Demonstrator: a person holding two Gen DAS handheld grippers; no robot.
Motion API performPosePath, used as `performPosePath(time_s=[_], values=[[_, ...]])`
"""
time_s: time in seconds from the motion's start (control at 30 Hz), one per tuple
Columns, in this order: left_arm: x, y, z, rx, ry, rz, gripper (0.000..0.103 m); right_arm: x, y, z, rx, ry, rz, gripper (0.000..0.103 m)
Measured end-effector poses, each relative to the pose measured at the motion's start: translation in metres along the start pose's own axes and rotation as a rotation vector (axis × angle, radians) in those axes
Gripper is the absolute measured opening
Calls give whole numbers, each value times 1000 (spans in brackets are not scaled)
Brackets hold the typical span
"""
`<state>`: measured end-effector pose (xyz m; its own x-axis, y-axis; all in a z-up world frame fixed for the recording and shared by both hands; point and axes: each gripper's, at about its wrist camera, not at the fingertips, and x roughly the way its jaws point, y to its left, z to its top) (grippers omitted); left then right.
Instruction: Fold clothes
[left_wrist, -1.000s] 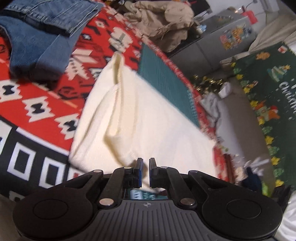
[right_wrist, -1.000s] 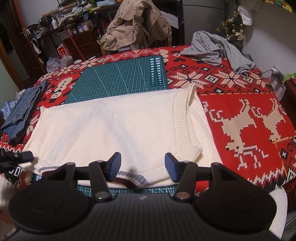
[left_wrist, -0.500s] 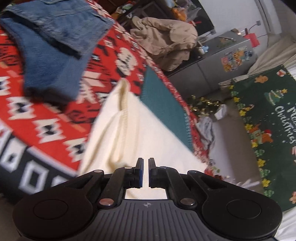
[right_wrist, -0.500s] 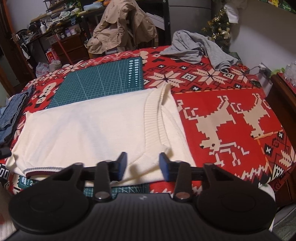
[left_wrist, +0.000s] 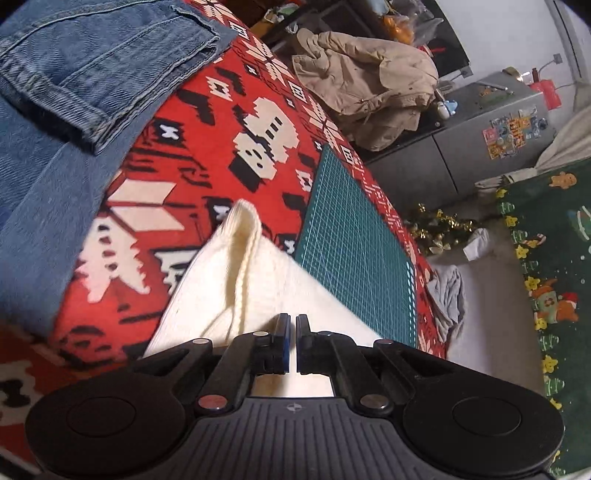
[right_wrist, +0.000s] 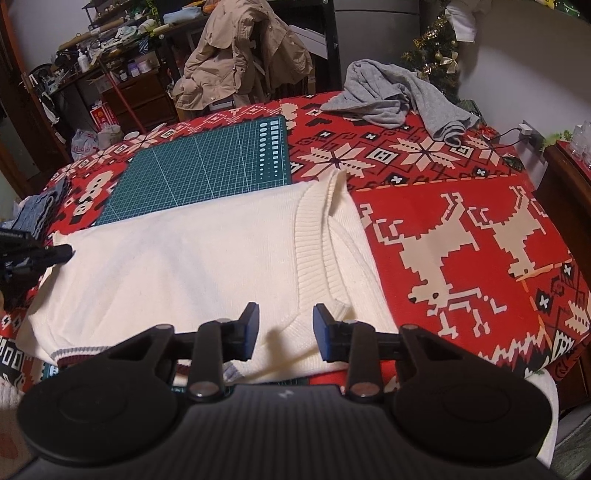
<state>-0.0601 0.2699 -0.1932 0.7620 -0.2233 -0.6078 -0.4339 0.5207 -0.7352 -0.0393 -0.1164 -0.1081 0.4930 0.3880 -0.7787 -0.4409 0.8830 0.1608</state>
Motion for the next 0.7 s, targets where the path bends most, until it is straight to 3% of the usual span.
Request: performPosePath(time_s=[0.27,0.57,0.7], values=[[-25,4,-33,61,62,20,3,13,10,5,-19,22,13,36],[-49,-3,-60,209,85,97,3,17,1,6,-28,30,-2,35],[-51,-4,-65,227,59,115,3,17,-12,4,-12,44,10,14]])
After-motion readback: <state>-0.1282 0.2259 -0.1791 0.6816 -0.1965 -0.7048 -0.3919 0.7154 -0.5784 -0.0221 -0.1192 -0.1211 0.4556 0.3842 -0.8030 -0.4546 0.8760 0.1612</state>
